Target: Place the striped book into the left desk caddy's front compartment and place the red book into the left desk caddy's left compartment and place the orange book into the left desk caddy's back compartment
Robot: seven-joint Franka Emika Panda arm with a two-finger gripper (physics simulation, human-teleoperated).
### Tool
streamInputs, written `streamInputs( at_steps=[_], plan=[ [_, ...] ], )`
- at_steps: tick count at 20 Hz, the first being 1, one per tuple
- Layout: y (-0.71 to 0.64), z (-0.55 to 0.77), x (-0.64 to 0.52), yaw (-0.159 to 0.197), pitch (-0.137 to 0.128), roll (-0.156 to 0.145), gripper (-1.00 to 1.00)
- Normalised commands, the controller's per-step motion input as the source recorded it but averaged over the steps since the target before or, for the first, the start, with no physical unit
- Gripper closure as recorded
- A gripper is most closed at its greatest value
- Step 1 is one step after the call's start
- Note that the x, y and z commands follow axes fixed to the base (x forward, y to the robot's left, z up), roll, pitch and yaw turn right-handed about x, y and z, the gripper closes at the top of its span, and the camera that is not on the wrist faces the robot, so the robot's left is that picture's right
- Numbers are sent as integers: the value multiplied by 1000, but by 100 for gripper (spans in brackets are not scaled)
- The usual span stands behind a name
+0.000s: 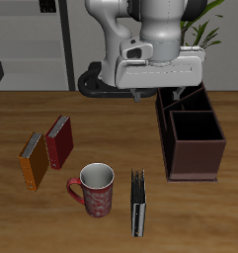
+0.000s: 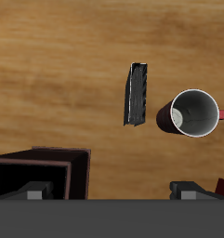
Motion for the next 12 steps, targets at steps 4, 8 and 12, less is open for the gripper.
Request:
streamInputs(
  at_steps=[4,8,12],
  plan=[
    [-260,-66,361,-1,33,89,-100],
    [-317,-112,377,12,23,49,-100],
    [-197,-117,319,22,-2,56,-100]
  ],
)
